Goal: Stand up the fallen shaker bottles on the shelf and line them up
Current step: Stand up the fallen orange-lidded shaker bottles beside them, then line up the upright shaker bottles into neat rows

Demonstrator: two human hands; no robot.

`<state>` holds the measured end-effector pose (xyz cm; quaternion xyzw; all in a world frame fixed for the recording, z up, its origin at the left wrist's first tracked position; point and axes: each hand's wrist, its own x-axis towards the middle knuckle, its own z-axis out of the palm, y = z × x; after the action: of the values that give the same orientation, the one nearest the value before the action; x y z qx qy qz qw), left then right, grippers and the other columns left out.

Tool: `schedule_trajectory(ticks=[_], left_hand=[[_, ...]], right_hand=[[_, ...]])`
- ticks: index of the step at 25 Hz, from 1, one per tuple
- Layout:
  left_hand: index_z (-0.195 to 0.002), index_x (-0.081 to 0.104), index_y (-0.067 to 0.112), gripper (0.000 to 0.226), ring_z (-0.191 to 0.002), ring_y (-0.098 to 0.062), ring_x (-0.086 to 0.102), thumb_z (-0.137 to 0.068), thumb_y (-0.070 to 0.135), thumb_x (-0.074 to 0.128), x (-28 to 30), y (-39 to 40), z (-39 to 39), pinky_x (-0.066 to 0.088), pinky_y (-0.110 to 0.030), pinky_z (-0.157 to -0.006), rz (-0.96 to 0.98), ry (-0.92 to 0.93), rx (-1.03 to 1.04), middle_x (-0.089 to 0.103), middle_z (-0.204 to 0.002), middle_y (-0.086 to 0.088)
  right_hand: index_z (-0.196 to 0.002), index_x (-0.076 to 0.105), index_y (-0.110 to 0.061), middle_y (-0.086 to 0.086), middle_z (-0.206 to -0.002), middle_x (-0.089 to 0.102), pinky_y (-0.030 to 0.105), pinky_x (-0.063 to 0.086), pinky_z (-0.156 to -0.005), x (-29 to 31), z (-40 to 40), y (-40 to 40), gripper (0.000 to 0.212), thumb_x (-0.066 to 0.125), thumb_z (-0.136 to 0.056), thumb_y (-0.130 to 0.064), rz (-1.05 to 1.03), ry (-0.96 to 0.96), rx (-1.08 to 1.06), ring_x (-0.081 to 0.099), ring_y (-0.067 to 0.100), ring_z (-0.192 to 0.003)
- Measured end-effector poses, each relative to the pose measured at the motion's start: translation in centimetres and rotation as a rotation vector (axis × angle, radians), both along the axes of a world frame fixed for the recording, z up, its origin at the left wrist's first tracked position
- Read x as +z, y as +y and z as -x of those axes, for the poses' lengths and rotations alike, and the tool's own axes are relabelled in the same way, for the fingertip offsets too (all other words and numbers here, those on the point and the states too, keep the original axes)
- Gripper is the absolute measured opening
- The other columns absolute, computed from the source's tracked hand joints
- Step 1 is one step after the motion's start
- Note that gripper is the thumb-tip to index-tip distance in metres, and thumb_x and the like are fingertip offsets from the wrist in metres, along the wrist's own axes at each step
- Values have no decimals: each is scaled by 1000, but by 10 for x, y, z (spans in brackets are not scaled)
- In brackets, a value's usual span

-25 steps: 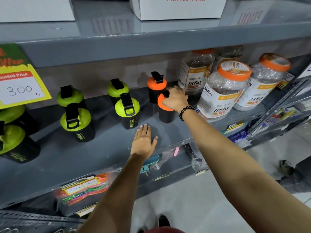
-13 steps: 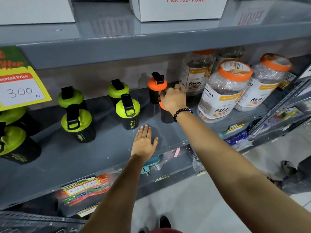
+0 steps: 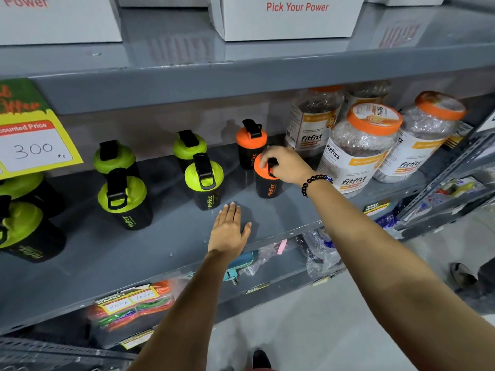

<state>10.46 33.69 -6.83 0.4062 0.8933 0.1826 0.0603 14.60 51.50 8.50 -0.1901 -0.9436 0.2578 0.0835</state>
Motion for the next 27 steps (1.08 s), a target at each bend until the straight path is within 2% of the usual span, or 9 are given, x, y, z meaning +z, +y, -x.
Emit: schedule_trajectory(ticks=[4, 11, 14, 17, 19, 20, 23, 25, 27], left_hand=[[-146, 17, 7, 61, -147, -24, 9, -97, 41, 31, 1, 0, 0, 0, -31, -119, 0, 8, 6, 16, -158, -11], [-146, 17, 8, 72, -147, -24, 9, -87, 49, 18, 0, 0, -1, 1, -31, -119, 17, -15, 15, 17, -158, -10], [-145, 19, 8, 63, -147, -23, 10, -95, 45, 26, 0, 2, 0, 3, -32, -120, 11, -21, 24, 18, -157, -9], [-137, 38, 5, 51, -139, -29, 32, -95, 34, 42, 5, -1, -5, 22, -38, -117, -127, 17, 130, 42, -146, -16], [-121, 51, 3, 38, -120, -34, 49, -91, 27, 53, 11, -7, -12, 39, -41, -103, -375, -18, 330, 57, -124, -19], [-116, 52, 3, 35, -114, -34, 50, -89, 24, 58, 15, -10, -16, 41, -41, -97, -500, -68, 462, 57, -117, -19], [-119, 46, -1, 48, -116, -33, 47, -80, 16, 70, 25, -11, -12, 38, -37, -96, -722, -203, 707, 51, -121, -20], [-128, 39, -1, 68, -125, -33, 43, -74, 15, 76, 28, -5, -3, 35, -37, -101, -750, -265, 752, 45, -131, -20], [-138, 29, 0, 87, -133, -33, 35, -69, 16, 80, 30, 1, 5, 32, -41, -107, -740, -332, 804, 37, -142, -19]], right_hand=[[-100, 70, -9, 10, -125, 64, 39, 38, -110, -4, 1, 2, 44, 43, -76, 17, 50, 7, 9, 49, 27, -128], [-103, 70, -7, 10, -124, 64, 36, 41, -106, -2, 1, 7, 43, 44, -78, 16, 37, -1, 75, 53, 27, -122], [-109, 68, -10, 9, -123, 64, 33, 42, -105, -2, 2, 11, 48, 44, -76, 16, 56, -4, 88, 55, 24, -119], [-111, 65, -5, 10, -116, 67, 32, 45, -105, -14, -7, 7, 49, 43, -73, 16, 380, 452, -139, 60, 21, -112], [-114, 61, 2, 17, -116, 66, 22, 45, -98, -31, -19, 0, 44, 43, -77, 17, 581, 740, -440, 59, 18, -105], [-117, 59, 3, 20, -119, 64, 16, 44, -92, -44, -26, -4, 42, 44, -79, 16, 627, 782, -566, 57, 17, -104], [-135, 44, -2, 19, -136, 52, 18, 37, -96, -89, -32, -15, 53, 52, -83, 9, 810, 602, -674, 52, 22, -121], [-145, 30, -6, 15, -147, 41, 30, 32, -112, -109, -25, -21, 72, 62, -81, 3, 855, 421, -565, 40, 25, -137], [-144, 30, -7, 13, -145, 45, 39, 34, -114, -116, -15, -23, 82, 73, -74, -3, 803, 381, -471, 44, 25, -134]])
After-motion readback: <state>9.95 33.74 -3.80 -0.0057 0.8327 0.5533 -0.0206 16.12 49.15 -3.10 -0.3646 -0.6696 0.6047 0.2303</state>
